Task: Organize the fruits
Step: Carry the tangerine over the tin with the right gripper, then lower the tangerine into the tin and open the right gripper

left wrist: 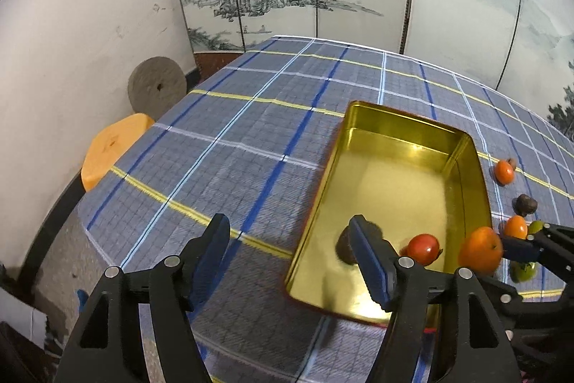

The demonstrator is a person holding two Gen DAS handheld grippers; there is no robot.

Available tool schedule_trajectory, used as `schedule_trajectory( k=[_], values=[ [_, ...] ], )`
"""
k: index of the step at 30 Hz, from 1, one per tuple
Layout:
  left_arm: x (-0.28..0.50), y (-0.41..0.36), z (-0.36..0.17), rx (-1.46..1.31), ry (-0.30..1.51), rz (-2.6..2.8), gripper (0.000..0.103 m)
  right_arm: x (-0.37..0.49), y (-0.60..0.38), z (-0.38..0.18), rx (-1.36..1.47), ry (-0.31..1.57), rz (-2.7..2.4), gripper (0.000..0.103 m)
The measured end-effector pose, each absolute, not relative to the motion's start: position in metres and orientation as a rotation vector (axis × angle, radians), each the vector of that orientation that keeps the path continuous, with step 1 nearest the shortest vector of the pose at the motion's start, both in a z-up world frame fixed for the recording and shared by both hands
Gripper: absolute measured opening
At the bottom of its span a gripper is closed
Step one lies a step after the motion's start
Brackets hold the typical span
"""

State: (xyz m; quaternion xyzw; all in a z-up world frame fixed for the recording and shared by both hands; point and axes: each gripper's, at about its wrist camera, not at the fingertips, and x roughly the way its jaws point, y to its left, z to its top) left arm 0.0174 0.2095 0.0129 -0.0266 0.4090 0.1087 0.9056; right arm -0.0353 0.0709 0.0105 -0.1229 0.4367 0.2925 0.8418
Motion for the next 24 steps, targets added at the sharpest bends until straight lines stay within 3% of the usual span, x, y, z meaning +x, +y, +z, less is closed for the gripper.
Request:
schedule_trajectory(
  k=[24],
  values=[
    [0.008, 0.219, 0.002, -0.064, 0.871, 0.217, 0.072, -0.029, 0.105, -0.014, -0.37, 0.944, 0.617, 0.038]
  ],
)
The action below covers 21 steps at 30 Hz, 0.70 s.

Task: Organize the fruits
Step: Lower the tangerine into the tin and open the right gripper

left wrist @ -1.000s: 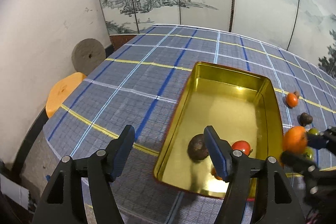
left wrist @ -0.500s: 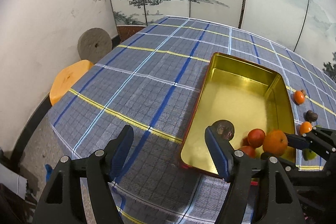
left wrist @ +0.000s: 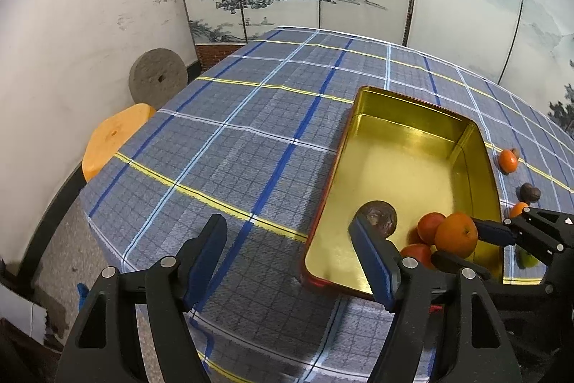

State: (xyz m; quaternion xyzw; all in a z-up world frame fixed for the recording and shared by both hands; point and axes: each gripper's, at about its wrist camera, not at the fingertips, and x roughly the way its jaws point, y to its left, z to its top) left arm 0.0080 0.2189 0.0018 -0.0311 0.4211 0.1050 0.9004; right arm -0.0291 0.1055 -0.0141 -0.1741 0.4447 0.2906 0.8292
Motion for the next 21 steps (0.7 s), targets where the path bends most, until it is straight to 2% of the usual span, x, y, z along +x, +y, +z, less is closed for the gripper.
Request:
schedule_trajectory(
  k=[21],
  values=[
    [0.006, 0.203, 0.015, -0.045, 0.857, 0.188, 0.073, -0.034, 0.097, -0.012, -0.348, 0.95, 0.615, 0.038]
  ],
)
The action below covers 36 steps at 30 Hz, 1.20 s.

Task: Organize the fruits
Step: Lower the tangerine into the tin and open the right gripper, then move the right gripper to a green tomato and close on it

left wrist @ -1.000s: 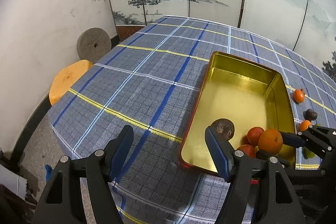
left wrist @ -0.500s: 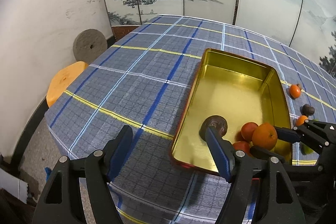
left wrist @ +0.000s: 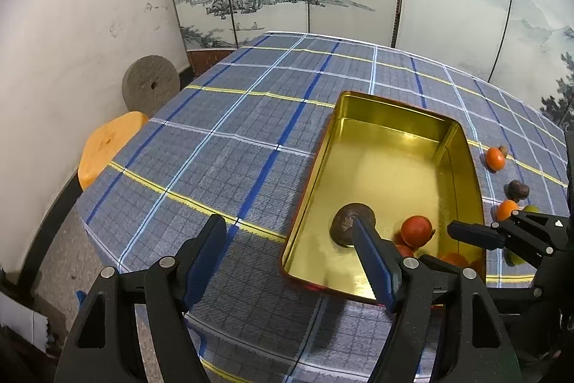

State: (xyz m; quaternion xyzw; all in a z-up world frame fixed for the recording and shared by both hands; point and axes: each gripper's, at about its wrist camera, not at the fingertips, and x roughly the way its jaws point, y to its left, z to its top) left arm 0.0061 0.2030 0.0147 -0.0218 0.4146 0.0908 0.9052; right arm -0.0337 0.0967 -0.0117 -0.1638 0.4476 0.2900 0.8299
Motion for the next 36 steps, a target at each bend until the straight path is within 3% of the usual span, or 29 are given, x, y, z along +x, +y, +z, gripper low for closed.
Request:
schedule_trajectory(
  k=[15, 25, 36],
  values=[
    [0.001, 0.16, 0.024, -0.021, 0.844, 0.077, 0.073, -0.047, 0.013, 0.022, -0.185, 0.875, 0.486, 0.038],
    [0.012, 0.101, 0.019, 0.027, 0.874, -0.051, 0.073, -0.042, -0.093, 0.002, -0.099, 0.935, 0.265, 0.038],
    [0.022, 0.051, 0.01, 0.058, 0.915, -0.153, 0.073, -0.023, -0.107, -0.025, -0.042, 0.97, 0.265, 0.038]
  ],
)
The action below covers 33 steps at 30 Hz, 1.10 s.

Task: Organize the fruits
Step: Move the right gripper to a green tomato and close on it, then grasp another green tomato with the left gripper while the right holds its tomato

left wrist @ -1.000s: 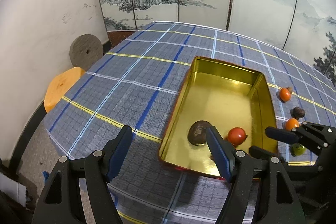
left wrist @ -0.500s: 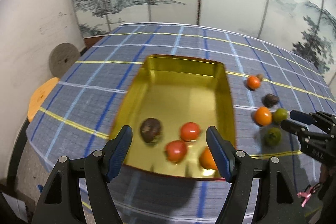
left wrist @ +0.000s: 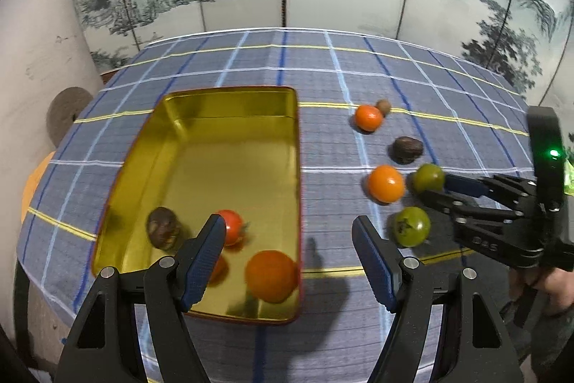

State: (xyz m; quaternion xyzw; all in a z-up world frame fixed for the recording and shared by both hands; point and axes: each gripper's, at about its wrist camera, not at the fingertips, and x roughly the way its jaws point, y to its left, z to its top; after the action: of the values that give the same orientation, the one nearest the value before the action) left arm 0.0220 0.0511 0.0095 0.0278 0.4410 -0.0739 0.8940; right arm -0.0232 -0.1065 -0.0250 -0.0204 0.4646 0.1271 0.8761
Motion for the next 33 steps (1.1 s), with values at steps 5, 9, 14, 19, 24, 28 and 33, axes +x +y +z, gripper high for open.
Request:
schedule_trajectory(
  k=[5, 9, 14, 19, 24, 28, 33],
  values=[
    [0.023, 0.033, 0.006, 0.084, 0.929, -0.186, 0.073, -0.013, -0.105, -0.033, -0.037, 0.972, 0.285, 0.039],
    [0.023, 0.019, 0.003, 0.101, 0.933, -0.212, 0.073, -0.01, -0.103, -0.036, -0.045, 0.958, 0.297, 0.038],
    [0.024, 0.003, -0.005, 0.107, 0.95, -0.248, 0.073, -0.014, -0.107, -0.035, -0.055, 0.941, 0.284, 0.032],
    [0.026, -0.011, -0.013, 0.104, 0.964, -0.291, 0.073, -0.018, -0.139, -0.034, -0.031, 0.924, 0.19, 0.032],
    [0.031, -0.026, -0.023, 0.102, 0.986, -0.312, 0.073, -0.02, -0.178, -0.034, -0.035, 0.912, 0.061, 0.032],
    [0.037, -0.037, -0.034, 0.105, 1.014, -0.321, 0.073, -0.023, -0.203, -0.034, -0.023, 0.899, -0.002, 0.032],
    [0.042, -0.046, -0.043, 0.112, 1.04, -0.324, 0.072, -0.025, -0.217, -0.034, -0.004, 0.886, -0.02, 0.032]
  ],
)
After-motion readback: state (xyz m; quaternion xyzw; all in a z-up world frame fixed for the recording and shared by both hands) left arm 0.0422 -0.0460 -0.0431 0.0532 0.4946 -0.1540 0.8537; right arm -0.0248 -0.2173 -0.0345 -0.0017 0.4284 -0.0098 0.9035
